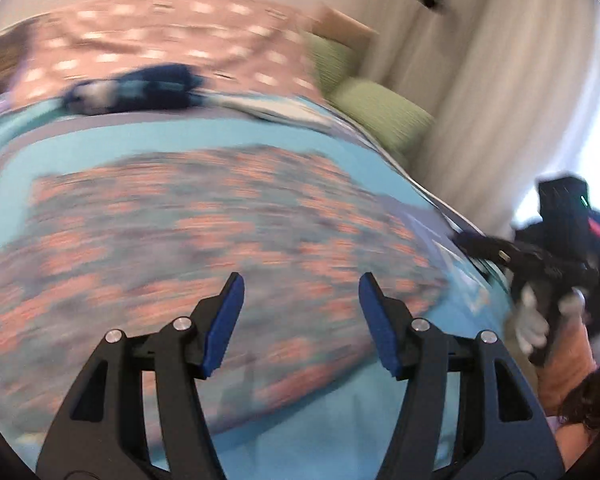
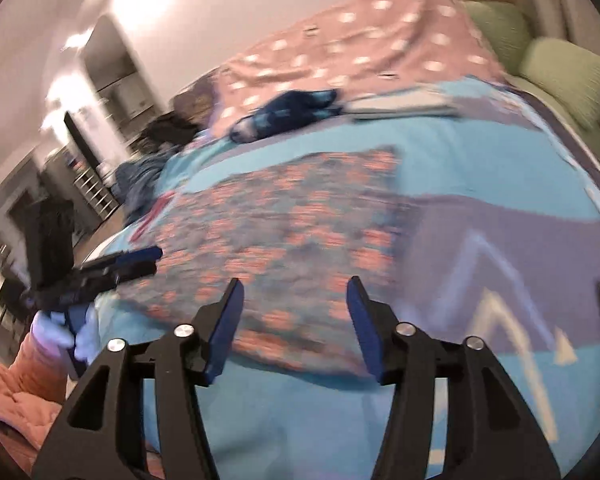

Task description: Fold small clothes

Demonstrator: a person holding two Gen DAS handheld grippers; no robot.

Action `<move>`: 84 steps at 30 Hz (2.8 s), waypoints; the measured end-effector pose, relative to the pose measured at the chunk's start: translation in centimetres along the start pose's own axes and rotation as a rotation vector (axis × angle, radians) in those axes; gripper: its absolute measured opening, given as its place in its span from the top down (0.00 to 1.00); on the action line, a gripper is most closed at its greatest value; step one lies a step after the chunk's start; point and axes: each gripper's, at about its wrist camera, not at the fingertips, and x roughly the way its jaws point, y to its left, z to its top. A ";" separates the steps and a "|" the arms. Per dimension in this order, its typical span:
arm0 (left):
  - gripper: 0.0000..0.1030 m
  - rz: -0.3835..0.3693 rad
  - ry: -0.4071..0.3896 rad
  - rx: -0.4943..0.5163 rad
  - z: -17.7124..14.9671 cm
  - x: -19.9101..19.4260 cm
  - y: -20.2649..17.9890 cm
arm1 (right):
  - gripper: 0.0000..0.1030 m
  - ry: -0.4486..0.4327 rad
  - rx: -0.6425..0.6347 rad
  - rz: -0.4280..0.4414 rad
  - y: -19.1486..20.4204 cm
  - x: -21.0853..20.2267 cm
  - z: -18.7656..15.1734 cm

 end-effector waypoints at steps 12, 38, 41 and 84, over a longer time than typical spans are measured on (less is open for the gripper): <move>0.60 0.127 -0.106 -0.235 -6.9 -11.3 13.5 | 0.42 0.221 -0.355 0.138 17.4 11.4 -1.5; 0.97 -0.203 0.047 -0.098 -9.4 -7.4 17.6 | 0.36 0.386 -0.515 -0.040 26.4 18.9 -2.8; 0.97 -0.202 0.037 -0.086 -9.3 -7.8 17.4 | 0.36 0.375 -0.529 -0.028 27.0 19.4 -2.7; 0.88 -0.234 0.033 -0.306 -9.2 -7.2 20.0 | 0.79 0.314 -0.387 -0.021 30.7 31.5 10.4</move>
